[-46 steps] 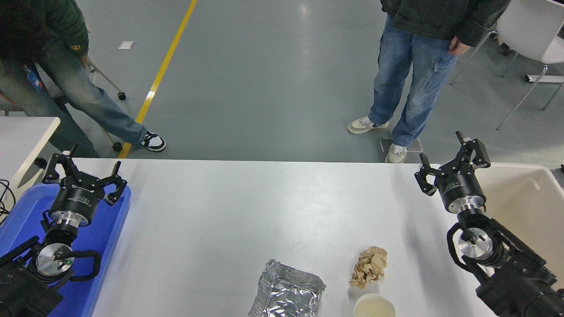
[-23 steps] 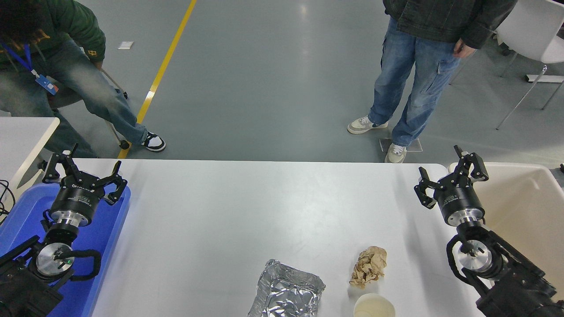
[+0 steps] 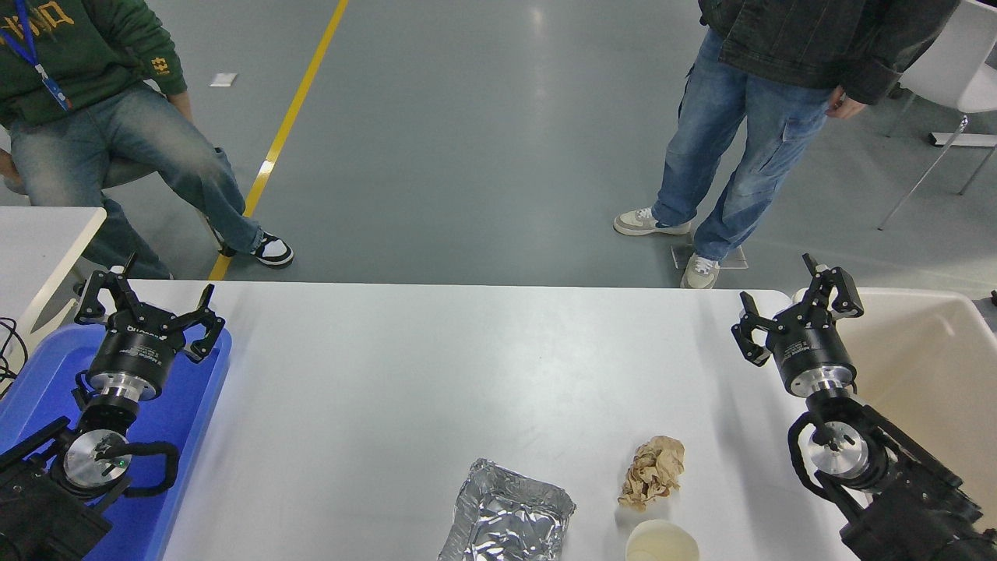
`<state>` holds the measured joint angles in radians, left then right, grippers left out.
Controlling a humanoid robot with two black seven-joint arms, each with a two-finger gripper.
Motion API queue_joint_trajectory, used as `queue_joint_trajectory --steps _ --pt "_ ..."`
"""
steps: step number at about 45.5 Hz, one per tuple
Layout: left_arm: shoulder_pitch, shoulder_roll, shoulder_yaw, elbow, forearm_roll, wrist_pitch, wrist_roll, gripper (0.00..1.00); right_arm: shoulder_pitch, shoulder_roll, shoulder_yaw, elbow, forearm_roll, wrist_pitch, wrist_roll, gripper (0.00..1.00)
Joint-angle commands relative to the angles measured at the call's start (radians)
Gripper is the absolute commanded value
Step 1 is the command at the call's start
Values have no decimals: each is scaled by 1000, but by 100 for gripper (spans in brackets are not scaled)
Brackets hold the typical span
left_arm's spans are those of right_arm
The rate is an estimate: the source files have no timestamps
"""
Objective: Clean the table surface
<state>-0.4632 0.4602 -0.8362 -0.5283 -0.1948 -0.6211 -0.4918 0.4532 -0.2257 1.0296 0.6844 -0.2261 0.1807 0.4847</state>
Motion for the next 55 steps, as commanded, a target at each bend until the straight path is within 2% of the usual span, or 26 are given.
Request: queue_joint_trajectory --steps 1,20,30,36,43,55 --pt "0 0 0 -1 0 0 1 100 1 -3 -3 1 -1 6 -2 100" --pt "0 0 0 1 0 0 1 100 -1 -4 -2 4 -1 5 -2 100" --pt "0 0 0 1 0 0 -1 100 -5 -20 -6 33 -9 -3 -35 100" --pt "0 0 0 -1 0 0 -1 100 -18 -81 -31 101 -9 -6 -97 100" --pt "0 0 0 -1 0 0 1 100 -56 -158 -34 228 -13 -9 -113 100" --pt "0 0 0 1 0 0 -1 100 -108 -401 -157 464 -151 -69 -114 100"
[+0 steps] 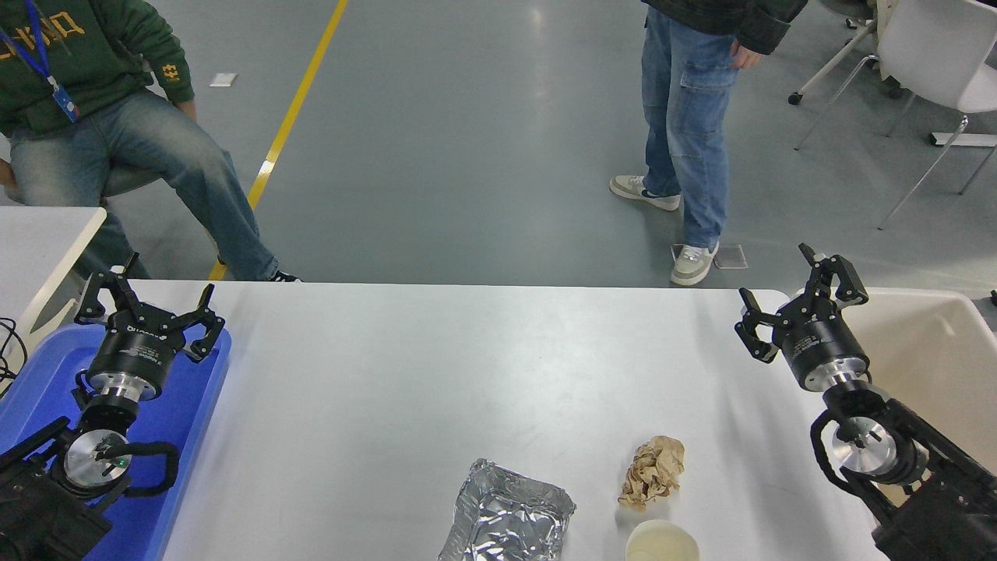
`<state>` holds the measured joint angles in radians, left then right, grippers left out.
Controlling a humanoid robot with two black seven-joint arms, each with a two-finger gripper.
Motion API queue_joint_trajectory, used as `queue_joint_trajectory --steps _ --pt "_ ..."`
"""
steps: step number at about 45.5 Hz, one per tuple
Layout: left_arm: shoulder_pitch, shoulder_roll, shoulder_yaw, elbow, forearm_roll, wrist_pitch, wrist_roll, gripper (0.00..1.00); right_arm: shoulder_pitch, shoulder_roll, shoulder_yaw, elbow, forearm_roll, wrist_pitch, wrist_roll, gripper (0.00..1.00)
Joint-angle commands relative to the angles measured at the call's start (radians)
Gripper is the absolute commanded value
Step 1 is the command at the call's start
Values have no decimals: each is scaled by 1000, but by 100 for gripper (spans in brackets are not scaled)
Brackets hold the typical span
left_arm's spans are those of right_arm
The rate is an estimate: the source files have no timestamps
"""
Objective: Clean the table surface
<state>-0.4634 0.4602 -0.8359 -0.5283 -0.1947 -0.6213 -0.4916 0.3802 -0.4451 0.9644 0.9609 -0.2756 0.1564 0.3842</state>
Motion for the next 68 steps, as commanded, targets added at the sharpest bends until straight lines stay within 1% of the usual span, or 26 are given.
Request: queue_joint_trajectory --steps 1,6,13,15,16,21,27,36,39,46,50,52,54,56,57,58,59,62,68 --pt "0 0 0 1 0 0 1 100 -35 -204 -105 205 -114 -51 -14 100" --pt "0 0 0 1 0 0 1 100 -30 -302 -185 278 -192 -51 -13 100" --pt "0 0 0 1 0 0 1 100 -26 -372 -213 389 -306 -44 -13 100" --pt "0 0 0 1 0 0 1 100 -30 -388 -223 427 -347 -41 -13 100" --pt "0 0 0 1 0 0 1 100 -30 -398 -248 467 -409 -40 -13 100" --pt "0 0 0 1 0 0 -1 100 -23 -408 -309 525 -522 -25 -10 100" --pt "0 0 0 1 0 0 1 100 -12 -425 -372 570 -594 52 -7 100" --pt "0 0 0 1 0 0 1 100 63 -478 -490 627 -669 54 -1 100" --pt "0 0 0 1 0 0 -1 100 104 -486 -526 630 -726 49 4 100" --pt "0 0 0 1 0 0 1 100 149 -494 -533 648 -876 20 13 100" --pt "0 0 0 1 0 0 1 100 199 -497 -561 664 -896 29 -13 100" --pt "0 0 0 1 0 0 1 100 233 -509 -611 674 -902 44 -45 100" --pt "0 0 0 1 0 0 1 100 290 -518 -671 684 -896 75 -109 100" --pt "0 0 0 -1 0 0 -1 100 350 -527 -726 699 -872 98 -203 100" --pt "0 0 0 1 0 0 1 100 373 -533 -749 713 -852 103 -238 100" --pt "0 0 0 1 0 0 -1 100 414 -549 -780 751 -800 110 -296 100" --pt "0 0 0 1 0 0 1 100 433 -559 -789 766 -775 114 -313 100" --pt "0 0 0 -1 0 0 -1 100 473 -580 -802 784 -738 126 -335 100" --pt "0 0 0 1 0 0 1 100 514 -587 -788 784 -738 216 -340 100"
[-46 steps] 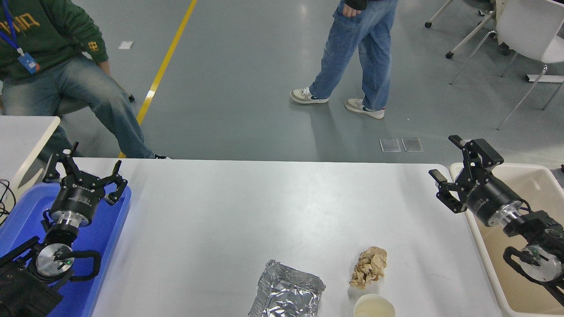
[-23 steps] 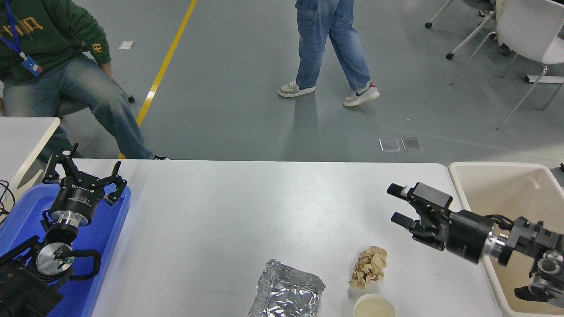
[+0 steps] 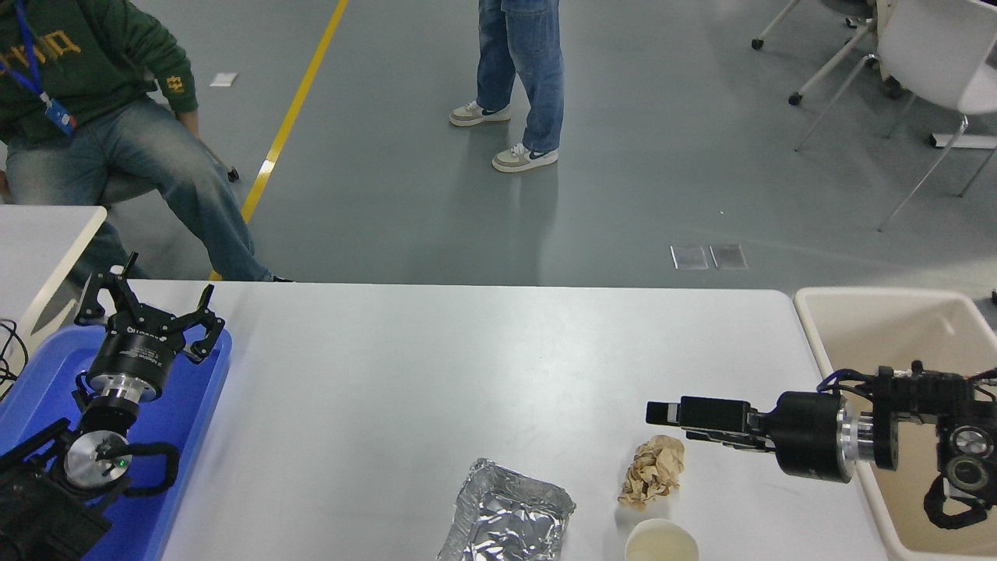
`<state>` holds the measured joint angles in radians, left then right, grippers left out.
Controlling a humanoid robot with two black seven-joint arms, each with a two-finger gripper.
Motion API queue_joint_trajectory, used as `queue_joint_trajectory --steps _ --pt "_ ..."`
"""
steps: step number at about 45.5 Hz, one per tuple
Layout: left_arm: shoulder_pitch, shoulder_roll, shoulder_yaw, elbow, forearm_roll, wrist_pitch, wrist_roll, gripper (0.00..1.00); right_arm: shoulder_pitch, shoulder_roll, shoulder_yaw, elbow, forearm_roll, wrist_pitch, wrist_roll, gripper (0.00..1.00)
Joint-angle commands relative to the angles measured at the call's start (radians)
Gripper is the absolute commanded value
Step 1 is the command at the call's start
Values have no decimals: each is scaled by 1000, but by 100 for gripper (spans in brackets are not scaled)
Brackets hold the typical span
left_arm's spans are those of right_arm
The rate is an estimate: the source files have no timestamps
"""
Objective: Clean the table surface
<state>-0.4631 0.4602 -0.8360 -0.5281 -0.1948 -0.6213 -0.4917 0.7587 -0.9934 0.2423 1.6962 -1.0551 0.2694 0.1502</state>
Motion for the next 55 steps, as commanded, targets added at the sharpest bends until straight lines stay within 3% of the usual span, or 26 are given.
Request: queue_joint_trajectory --steps 1,6,16,25,34,41,50,55 --pt "0 0 0 0 0 0 1 100 143 -39 -63 49 41 119 -109 100" --pt "0 0 0 -1 0 0 -1 100 165 -27 -55 49 70 194 -155 100" --pt "1 0 0 0 0 0 1 100 153 13 -48 36 378 154 -297 100" --pt "0 0 0 0 0 0 1 100 27 -24 -40 28 521 160 -291 100" --pt "0 0 0 0 0 0 -1 100 -93 -22 77 25 514 148 -236 100" --pt "1 0 0 0 0 0 1 100 -168 -16 210 19 457 65 -242 100" --pt "1 0 0 0 0 0 1 100 -259 -22 318 31 619 14 -248 100" --pt "1 0 0 0 0 0 1 100 -259 -28 336 33 626 -22 -257 100"
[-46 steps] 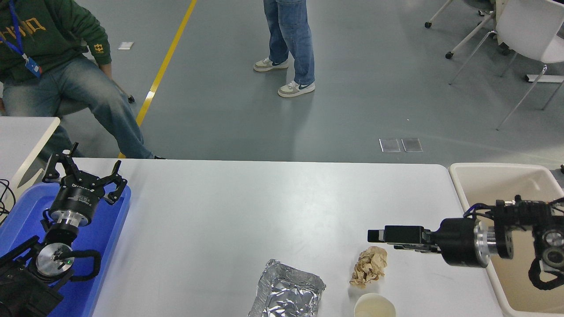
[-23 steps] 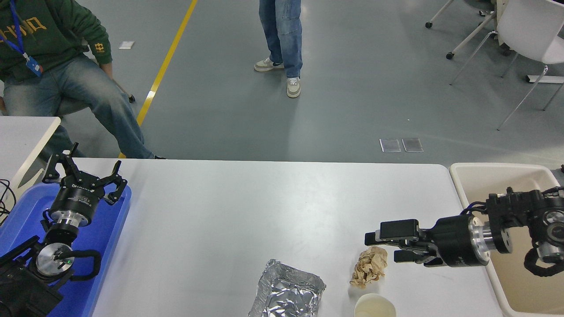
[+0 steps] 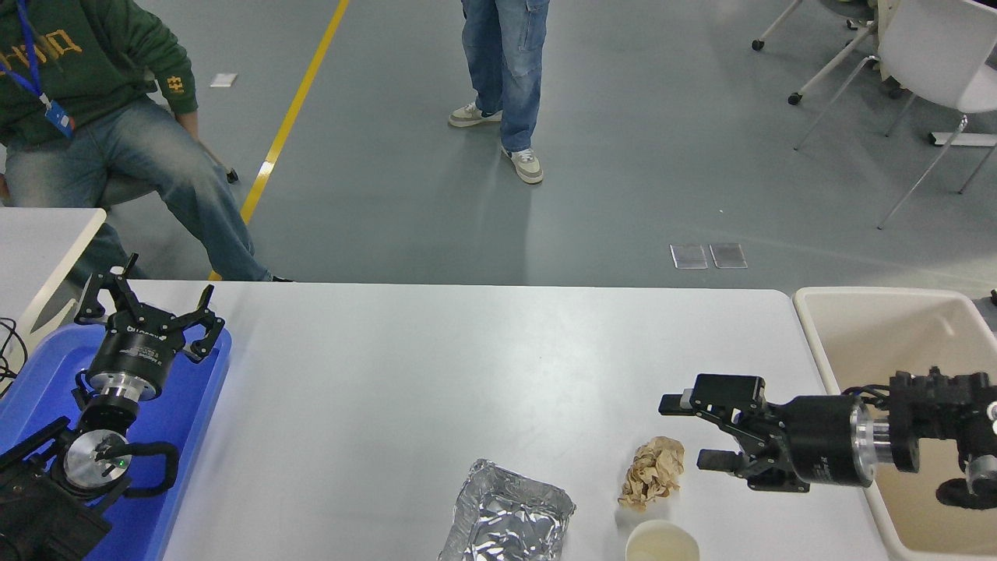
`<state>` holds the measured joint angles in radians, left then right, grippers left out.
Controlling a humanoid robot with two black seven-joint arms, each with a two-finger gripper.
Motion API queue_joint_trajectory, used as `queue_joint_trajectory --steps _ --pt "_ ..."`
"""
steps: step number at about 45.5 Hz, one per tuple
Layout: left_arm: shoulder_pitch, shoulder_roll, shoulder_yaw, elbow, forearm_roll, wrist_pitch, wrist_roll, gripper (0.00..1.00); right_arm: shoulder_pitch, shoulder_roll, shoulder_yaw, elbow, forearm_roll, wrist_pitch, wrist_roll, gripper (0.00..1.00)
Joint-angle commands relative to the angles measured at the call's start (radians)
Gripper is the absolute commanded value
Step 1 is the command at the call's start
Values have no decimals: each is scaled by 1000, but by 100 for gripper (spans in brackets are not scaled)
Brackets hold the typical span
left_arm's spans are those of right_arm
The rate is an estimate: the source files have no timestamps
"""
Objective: Clean the table surface
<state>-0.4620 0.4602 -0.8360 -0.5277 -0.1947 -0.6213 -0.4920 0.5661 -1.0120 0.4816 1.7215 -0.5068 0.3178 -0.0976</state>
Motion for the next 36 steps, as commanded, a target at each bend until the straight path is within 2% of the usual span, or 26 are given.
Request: queue_joint_trajectory --steps 1,7,12,19,25,36 --pt "0 0 0 0 0 0 1 100 -66 -14 100 7 76 -74 -17 100" --pt "0 0 0 -1 0 0 1 100 -52 -33 95 6 -30 -123 -108 100" --pt "0 0 0 0 0 0 0 100 -31 19 95 4 -131 -174 -162 100" --pt "0 0 0 -1 0 0 1 100 130 101 -16 3 -150 -198 -218 100" --pt "-1 0 0 -1 0 0 1 100 319 107 -233 1 -219 -197 -221 100" --pt "-1 0 0 0 0 0 0 100 474 181 -481 1 -524 -184 -215 100"
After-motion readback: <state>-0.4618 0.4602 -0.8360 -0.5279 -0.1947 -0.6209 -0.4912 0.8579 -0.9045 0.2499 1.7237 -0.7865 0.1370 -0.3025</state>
